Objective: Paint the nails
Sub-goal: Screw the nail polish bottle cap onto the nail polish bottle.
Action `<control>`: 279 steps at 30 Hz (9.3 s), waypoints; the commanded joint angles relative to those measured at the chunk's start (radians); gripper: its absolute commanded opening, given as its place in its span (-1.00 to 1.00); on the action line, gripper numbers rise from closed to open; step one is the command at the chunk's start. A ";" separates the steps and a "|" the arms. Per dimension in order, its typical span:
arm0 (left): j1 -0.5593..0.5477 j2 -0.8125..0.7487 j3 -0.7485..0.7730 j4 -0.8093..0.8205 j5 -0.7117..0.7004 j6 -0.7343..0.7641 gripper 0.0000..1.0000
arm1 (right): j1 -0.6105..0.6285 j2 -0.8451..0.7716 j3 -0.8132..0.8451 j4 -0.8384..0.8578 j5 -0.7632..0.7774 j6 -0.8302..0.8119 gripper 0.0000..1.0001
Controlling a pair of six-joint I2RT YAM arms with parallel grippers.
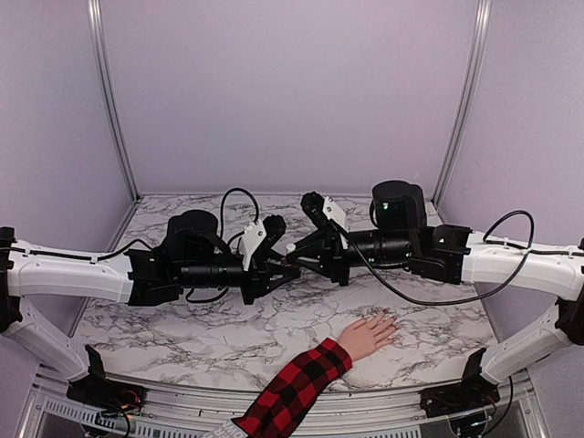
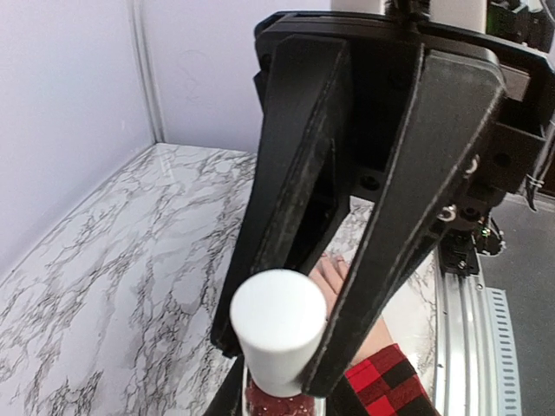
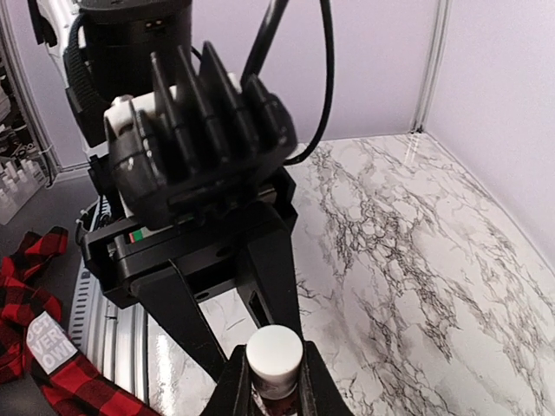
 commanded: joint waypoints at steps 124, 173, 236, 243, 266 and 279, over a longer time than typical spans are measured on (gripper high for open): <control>0.008 0.071 0.073 0.195 -0.235 -0.038 -1.00 | 0.037 0.001 -0.052 0.103 0.456 0.135 -0.85; -0.006 0.095 0.082 0.081 0.748 0.029 -1.00 | 0.020 -0.165 0.002 -0.130 -0.415 -0.169 0.00; 0.015 0.033 0.104 0.047 0.100 0.043 -1.00 | 0.020 -0.058 0.027 -0.112 0.035 -0.060 -0.98; 0.015 0.081 0.138 0.067 -0.042 0.009 -1.00 | 0.010 -0.053 -0.017 0.009 0.267 0.022 -0.99; 0.015 0.238 0.193 0.153 -0.364 -0.103 -1.00 | 0.002 0.066 -0.082 0.179 0.527 0.173 -0.91; 0.017 0.165 0.101 0.151 -0.016 -0.014 -1.00 | -0.010 -0.104 -0.143 0.216 0.300 0.074 0.06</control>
